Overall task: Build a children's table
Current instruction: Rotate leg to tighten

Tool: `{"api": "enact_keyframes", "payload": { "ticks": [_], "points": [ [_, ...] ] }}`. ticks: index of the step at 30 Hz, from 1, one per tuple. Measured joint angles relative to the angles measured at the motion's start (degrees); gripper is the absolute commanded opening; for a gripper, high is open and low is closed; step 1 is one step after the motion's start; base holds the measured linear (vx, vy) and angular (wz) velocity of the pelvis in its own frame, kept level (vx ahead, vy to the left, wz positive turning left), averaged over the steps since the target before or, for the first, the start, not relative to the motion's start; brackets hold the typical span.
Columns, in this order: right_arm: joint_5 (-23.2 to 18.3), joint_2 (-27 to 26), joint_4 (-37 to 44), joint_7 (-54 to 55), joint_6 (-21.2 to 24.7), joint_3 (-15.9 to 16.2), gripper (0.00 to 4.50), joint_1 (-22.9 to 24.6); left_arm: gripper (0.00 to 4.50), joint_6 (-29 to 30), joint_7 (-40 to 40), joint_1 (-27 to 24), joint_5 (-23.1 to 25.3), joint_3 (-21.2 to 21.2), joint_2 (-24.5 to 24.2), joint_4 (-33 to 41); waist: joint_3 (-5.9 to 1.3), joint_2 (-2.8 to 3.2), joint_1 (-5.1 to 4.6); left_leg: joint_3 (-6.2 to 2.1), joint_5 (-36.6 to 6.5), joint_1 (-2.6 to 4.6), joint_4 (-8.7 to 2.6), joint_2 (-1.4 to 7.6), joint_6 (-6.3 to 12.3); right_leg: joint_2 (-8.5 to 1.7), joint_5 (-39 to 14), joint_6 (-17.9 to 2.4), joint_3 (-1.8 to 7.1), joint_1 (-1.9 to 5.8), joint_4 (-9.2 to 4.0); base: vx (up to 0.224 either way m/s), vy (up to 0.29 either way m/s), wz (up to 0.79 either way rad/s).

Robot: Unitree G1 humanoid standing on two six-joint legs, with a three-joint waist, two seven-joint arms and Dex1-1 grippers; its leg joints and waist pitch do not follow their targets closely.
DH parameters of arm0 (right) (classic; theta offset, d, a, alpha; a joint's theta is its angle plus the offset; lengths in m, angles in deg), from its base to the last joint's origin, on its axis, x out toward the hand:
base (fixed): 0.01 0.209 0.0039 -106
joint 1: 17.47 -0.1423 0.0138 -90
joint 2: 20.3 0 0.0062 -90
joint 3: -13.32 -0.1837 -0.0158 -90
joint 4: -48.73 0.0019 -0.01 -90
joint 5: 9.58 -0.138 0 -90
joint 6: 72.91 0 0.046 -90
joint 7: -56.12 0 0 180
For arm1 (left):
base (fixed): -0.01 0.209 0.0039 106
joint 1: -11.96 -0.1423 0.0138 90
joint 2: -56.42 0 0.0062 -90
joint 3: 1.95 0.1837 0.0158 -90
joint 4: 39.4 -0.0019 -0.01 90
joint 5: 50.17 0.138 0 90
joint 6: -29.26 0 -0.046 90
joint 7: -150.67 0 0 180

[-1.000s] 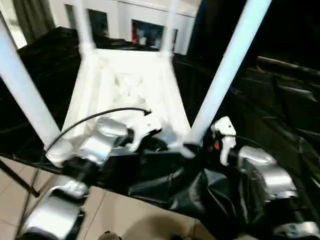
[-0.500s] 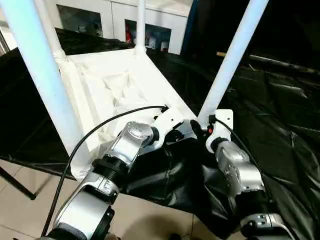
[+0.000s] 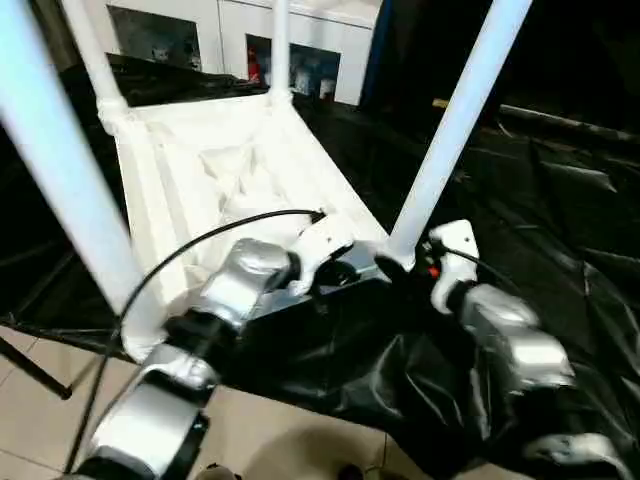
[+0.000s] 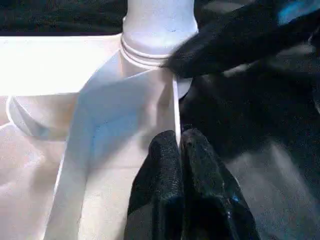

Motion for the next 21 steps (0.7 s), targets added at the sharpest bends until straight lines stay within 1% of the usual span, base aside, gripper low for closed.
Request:
{"api": "enact_keyframes", "payload": {
  "ticks": [3, 4, 6, 8, 9, 12, 14, 17, 19, 20, 21],
  "points": [
    [-1.57, 2.57, 4.22, -6.68, 0.71, 0.83, 3.72, -0.01, 0.0, -0.59, 4.0, -0.88, -0.83, 0.04, -1.93, 1.68, -0.01, 0.03, 0.26, 0.04, 0.0, 0.04, -0.12, 0.12, 0.01, 0.06, 0.07, -0.12, -0.06, 0.01, 0.05, 0.0, 0.0, 0.0],
    [-1.73, 3.46, 4.55, -7.8, 0.89, 0.93, 3.72, -0.03, 0.0, -0.73, 4.74, -1.2, -0.93, 0.05, -2.28, 2.18, -0.02, 0.03, 0.34, 0.04, 0.0, 0.03, -0.12, 0.13, 0.01, 0.06, 0.07, -0.13, -0.07, 0.02, 0.05, 0.0, 0.0, 0.0],
    [-3.29, 5.83, 5.98, -12.59, 1.65, 2.05, 3.72, 0.02, 0.0, -1.1, 8.46, -2.81, -1.76, 0.18, -4.31, 4.65, -0.04, 0.13, 0.39, 0.12, 0.01, 0.03, -0.12, 0.14, 0.01, 0.05, -0.01, -0.12, -0.02, 0.0, 0.04, 0.0, 0.0, 0.0],
    [-3.78, 6.7, 6.63, -14.92, 1.85, 2.82, 3.72, 0.02, 0.0, -1.08, 10.41, -3.28, -2.12, 0.48, -5.06, 5.65, -0.04, 0.13, 0.51, 0.13, 0.01, 0.06, -0.05, 0.14, 0.01, 0.04, -0.07, -0.13, -0.01, 0.0, 0.03, 0.0, 0.0, 0.0],
    [-4.01, 7.87, 7.49, -17.37, 2.05, 3.89, 3.72, 0.09, 0.0, -0.88, 12.1, -4.25, -2.71, 0.72, -6.13, 7.42, -0.03, 0.15, 0.59, 0.16, 0.01, 0.1, 0.01, 0.14, 0.01, 0.01, -0.1, -0.12, -0.01, -0.04, 0.01, 0.0, 0.0, 0.0],
    [-4.92, 8.64, 8.42, -20.64, 2.73, 4.75, 3.72, 0.2, 0.0, -0.75, 14.61, -4.92, -3.4, 1.24, -7.29, 8.91, -0.03, 0.15, 0.91, 0.27, 0.0, 0.06, 0.14, 0.13, 0.01, -0.03, -0.14, -0.14, 0.09, -0.03, -0.01, 0.0, 0.0, 0.0],
    [-5.03, 9.51, 8.83, -22.13, 2.9, 5.64, 3.4, 0.34, 0.0, -0.75, 15.82, -5.3, -3.71, 1.3, -8.02, 9.4, -0.03, 0.13, 0.92, 0.3, -0.01, 0.06, 0.17, 0.13, 0.01, -0.05, -0.14, -0.14, 0.11, -0.02, -0.01, 0.0, 0.0, 0.0],
    [-4.95, 9.69, 8.97, -22.84, 2.87, 6.19, 3.28, 0.57, 0.0, -0.79, 17.17, -5.93, -3.86, 1.29, -8.79, 10.22, -0.04, 0.12, 0.93, 0.29, 0.0, 0.09, 0.16, 0.14, 0.01, -0.04, -0.15, -0.13, 0.09, 0.0, 0.02, 0.0, 0.0, 0.0],
    [-4.91, 9.8, 8.97, -23.22, 2.77, 6.36, 3.04, 0.58, 0.0, -0.76, 17.42, -6.24, -3.9, 1.3, -8.99, 10.68, -0.04, 0.11, 0.94, 0.29, 0.0, 0.09, 0.16, 0.15, 0.01, -0.04, -0.15, -0.12, 0.09, 0.0, 0.03, 0.0, 0.0, 0.0],
    [-4.88, 9.89, 8.97, -23.35, 2.67, 6.49, 3.04, 0.58, 0.0, -0.73, 17.5, -6.39, -3.91, 1.3, -9.06, 10.87, -0.04, 0.11, 0.94, 0.28, 0.0, 0.09, 0.17, 0.15, 0.01, -0.04, -0.15, -0.12, 0.09, 0.0, 0.03, 0.0, 0.0, 0.0],
    [-4.81, 10.03, 8.97, -23.43, 2.47, 6.66, 2.92, 0.58, 0.0, -0.64, 17.62, -6.57, -4.04, 1.32, -9.26, 11.21, -0.05, 0.1, 0.93, 0.28, 0.0, 0.09, 0.17, 0.15, 0.01, -0.04, -0.15, -0.12, 0.09, 0.01, 0.03, 0.0, 0.0, 0.0]
  ]
}}
